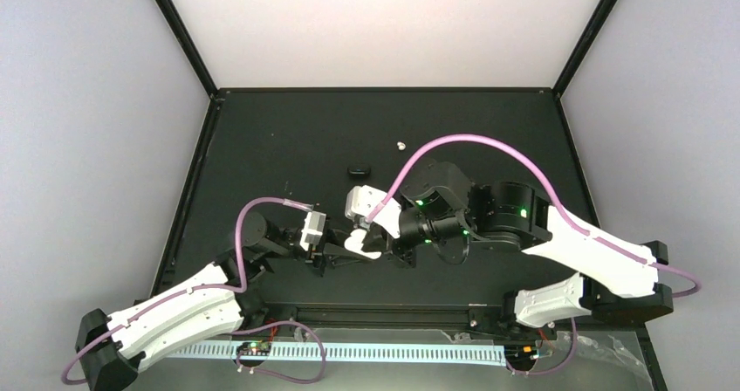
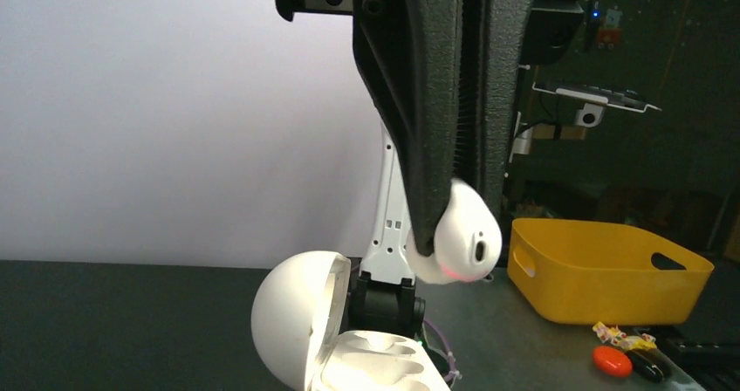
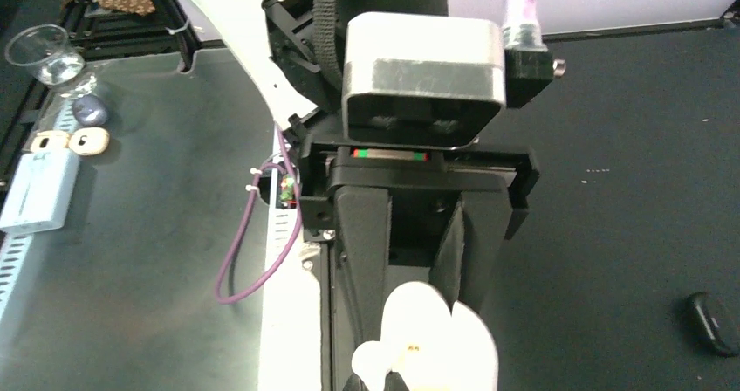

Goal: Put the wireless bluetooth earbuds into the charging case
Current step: Place the earbud in the charging case.

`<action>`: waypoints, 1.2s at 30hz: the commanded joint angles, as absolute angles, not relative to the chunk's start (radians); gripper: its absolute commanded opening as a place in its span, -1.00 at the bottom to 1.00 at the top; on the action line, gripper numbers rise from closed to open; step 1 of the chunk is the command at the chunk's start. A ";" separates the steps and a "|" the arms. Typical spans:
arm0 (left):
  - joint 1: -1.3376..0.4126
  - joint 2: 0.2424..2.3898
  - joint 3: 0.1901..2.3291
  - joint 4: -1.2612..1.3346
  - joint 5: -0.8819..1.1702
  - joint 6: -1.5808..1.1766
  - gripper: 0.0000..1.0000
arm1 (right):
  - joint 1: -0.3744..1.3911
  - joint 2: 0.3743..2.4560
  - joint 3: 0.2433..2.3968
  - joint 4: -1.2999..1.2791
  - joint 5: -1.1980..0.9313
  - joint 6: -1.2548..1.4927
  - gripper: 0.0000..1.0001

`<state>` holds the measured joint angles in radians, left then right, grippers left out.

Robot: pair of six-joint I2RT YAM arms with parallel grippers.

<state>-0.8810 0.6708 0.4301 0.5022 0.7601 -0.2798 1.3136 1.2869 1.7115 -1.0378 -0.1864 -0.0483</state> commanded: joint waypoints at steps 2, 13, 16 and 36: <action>-0.886 0.678 0.472 0.517 0.798 -0.278 -0.97 | 1.322 1.315 1.757 -1.011 -0.126 -0.071 -0.98; -0.887 0.683 0.475 0.519 0.790 -0.296 -0.97 | 1.325 1.347 1.763 -1.020 -0.104 -0.078 -0.98; -0.887 0.681 0.476 0.522 0.789 -0.301 -0.97 | 1.325 1.351 1.760 -1.017 -0.101 -0.076 -0.98; -0.887 0.665 0.474 0.533 0.764 -0.319 -0.97 | 1.327 1.371 1.754 -1.032 -0.097 -0.054 -0.98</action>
